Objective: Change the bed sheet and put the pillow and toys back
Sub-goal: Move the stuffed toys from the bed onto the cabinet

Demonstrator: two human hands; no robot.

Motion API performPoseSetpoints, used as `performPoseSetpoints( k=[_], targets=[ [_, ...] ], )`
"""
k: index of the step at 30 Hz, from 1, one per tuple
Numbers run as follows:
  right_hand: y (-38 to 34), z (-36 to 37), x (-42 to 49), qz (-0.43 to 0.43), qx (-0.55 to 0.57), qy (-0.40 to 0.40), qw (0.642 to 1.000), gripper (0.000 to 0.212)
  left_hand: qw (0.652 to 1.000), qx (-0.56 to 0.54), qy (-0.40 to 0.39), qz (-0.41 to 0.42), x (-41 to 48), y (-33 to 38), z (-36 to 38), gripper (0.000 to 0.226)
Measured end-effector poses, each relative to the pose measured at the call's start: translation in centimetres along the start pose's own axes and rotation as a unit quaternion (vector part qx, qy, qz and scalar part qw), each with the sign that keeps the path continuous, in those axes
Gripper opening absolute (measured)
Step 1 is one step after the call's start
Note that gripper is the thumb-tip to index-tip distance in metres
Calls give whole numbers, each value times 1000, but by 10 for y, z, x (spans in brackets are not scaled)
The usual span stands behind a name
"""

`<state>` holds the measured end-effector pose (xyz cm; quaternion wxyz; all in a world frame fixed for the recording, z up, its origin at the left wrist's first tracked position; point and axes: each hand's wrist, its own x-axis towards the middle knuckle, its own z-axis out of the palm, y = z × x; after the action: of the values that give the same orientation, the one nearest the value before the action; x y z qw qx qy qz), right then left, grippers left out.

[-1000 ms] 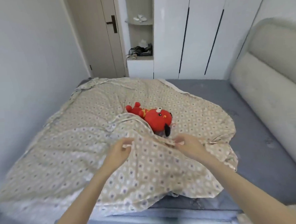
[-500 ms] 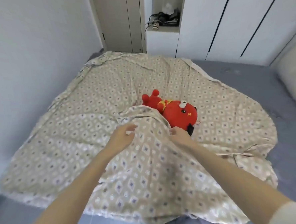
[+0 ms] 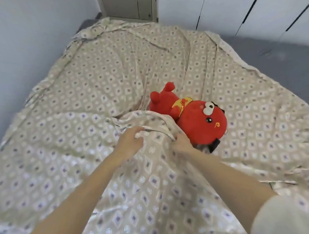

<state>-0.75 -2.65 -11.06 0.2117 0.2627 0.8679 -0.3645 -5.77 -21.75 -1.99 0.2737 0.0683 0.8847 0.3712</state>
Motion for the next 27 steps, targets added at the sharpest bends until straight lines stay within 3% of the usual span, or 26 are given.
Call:
performPoseSetpoints(
  k=[5, 7, 10, 13, 17, 20, 25, 27],
  targets=[
    [-8, 0, 10, 85, 199, 80, 973, 37, 1000, -13, 15, 13, 7, -8, -6, 41],
    [-21, -11, 4, 94, 206, 71, 971, 30, 999, 10, 18, 30, 3, -9, -14, 42],
    [-32, -26, -23, 31, 212, -71, 974, 19, 992, 85, 19, 89, -2, -3, -28, 51],
    [-33, -33, -63, 31, 260, -262, 929, 29, 964, 181, -31, 191, -10, 6, -39, 73],
    [-37, -24, -102, -20, 205, -359, 910, 37, 867, 447, -160, 150, -26, 13, -31, 96],
    [-34, -16, -120, -16, 196, -381, 903, 40, 825, 511, -198, 138, -38, 10, -16, 89],
    [-19, -7, -136, 8, 207, -386, 899, 36, 793, 547, -223, 148, -44, -8, -4, 39],
    [-12, -6, -139, 36, 211, -372, 903, 31, 771, 576, -224, 155, -45, -19, 0, 39]
  ],
)
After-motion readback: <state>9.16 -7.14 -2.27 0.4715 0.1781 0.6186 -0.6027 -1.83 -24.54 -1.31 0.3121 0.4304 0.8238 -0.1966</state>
